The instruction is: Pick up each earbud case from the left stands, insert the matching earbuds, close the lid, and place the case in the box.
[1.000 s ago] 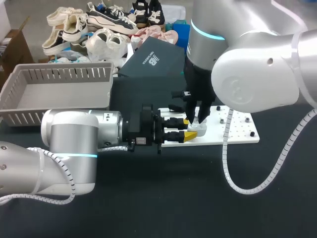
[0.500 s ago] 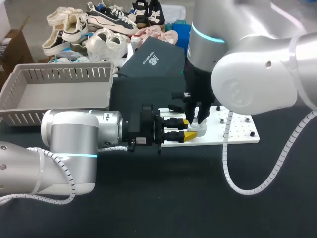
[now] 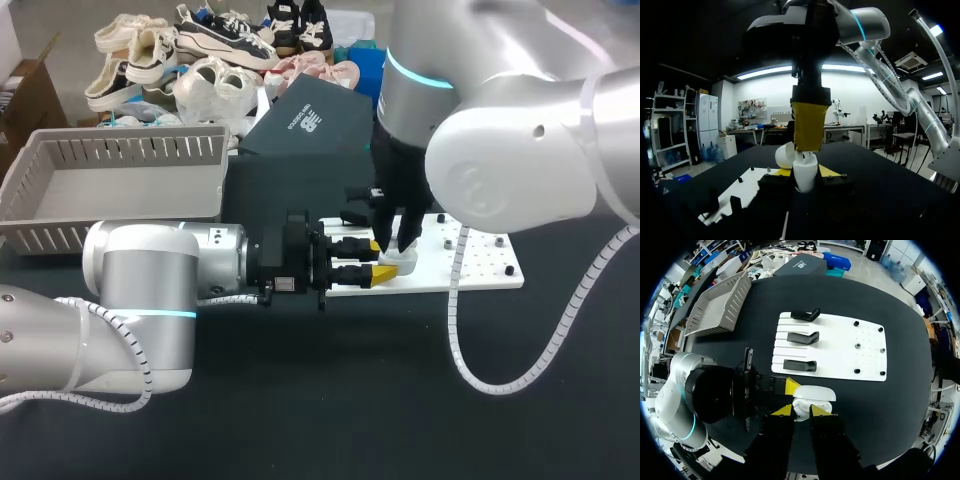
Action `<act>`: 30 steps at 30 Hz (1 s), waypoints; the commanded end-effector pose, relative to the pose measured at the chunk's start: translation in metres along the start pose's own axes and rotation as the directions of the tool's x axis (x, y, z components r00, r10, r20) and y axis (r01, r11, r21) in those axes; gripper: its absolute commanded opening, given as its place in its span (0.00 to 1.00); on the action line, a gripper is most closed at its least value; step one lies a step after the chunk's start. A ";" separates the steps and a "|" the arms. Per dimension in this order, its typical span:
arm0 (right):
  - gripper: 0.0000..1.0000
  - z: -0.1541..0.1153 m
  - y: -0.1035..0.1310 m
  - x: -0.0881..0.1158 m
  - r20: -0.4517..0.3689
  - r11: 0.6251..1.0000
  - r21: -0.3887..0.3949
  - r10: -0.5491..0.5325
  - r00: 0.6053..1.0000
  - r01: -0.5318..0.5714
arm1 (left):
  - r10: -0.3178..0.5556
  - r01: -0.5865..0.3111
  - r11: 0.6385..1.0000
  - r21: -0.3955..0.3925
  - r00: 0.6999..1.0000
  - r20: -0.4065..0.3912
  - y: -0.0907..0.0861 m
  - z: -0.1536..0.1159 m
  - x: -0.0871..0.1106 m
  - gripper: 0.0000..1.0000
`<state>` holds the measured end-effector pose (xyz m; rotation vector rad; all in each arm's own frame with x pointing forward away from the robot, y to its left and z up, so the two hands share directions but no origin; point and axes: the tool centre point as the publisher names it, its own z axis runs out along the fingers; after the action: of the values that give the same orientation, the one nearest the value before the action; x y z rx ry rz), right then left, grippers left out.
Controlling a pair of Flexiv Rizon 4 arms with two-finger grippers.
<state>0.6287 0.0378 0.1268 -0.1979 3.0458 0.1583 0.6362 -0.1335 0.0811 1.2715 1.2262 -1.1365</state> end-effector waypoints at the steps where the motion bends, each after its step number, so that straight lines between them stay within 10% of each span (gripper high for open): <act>1: 0.00 0.003 0.001 -0.001 0.001 1.000 0.002 0.003 1.000 -0.003 | 0.002 -0.002 1.000 -0.006 1.000 0.001 -0.002 0.000 0.000 0.00; 30: 0.00 0.005 -0.007 0.000 0.013 0.999 0.034 0.018 1.000 -0.019 | 0.002 -0.002 1.000 -0.006 1.000 0.001 -0.002 0.000 0.000 0.00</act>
<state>0.6311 0.0346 0.1233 -0.1712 3.0420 0.1059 0.6363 -0.1345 0.0798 1.2717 1.2267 -1.1367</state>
